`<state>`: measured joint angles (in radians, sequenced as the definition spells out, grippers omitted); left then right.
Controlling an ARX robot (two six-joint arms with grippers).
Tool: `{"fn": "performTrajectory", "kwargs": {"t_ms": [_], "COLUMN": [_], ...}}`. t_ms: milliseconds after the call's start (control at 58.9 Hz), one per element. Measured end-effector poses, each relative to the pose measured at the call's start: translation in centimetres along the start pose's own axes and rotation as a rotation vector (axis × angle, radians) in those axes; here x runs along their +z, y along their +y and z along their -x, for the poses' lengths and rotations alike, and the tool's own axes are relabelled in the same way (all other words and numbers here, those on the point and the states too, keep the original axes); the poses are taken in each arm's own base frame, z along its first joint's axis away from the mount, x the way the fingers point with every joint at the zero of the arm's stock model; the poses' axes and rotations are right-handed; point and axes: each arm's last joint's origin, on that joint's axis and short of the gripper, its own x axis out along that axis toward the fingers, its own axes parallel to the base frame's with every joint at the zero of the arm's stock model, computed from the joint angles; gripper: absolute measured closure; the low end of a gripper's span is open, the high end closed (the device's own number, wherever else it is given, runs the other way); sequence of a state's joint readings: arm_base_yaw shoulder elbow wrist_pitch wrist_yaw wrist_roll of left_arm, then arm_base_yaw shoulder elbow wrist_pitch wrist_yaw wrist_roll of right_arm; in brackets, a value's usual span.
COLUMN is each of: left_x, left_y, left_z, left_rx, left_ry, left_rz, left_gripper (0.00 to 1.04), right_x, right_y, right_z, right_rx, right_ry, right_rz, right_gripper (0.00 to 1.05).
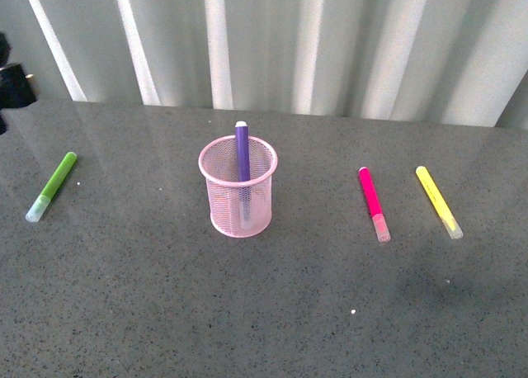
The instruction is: Insert purple and pink pens into pink cup
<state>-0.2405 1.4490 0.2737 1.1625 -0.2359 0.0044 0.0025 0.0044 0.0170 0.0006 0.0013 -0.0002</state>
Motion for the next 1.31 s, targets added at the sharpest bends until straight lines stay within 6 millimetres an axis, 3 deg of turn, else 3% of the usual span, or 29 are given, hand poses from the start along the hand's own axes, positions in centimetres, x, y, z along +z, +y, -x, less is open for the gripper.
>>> {"fn": "performTrajectory", "kwargs": {"t_ms": [170,714,1308], "left_x": [0.0,0.0,1.0], "left_y": [1.6,4.8,4.8], "left_z": [2.4,7.8,10.4], "left_rx": [-0.006,0.002,0.005], "left_ry": [-0.001,0.002,-0.034], "left_rz": [0.005,0.009,0.010], "left_gripper": [1.01,1.01,1.01], "right_x": [0.0,0.0,0.0], "right_y": [0.0,0.0,0.0], "right_z": [0.0,0.0,0.0], "right_rx": [-0.001,-0.001,-0.001], "right_ry": [0.000,0.000,0.000], "right_rz": [0.000,0.000,0.000], "right_gripper": [0.07,0.07,0.07]}}
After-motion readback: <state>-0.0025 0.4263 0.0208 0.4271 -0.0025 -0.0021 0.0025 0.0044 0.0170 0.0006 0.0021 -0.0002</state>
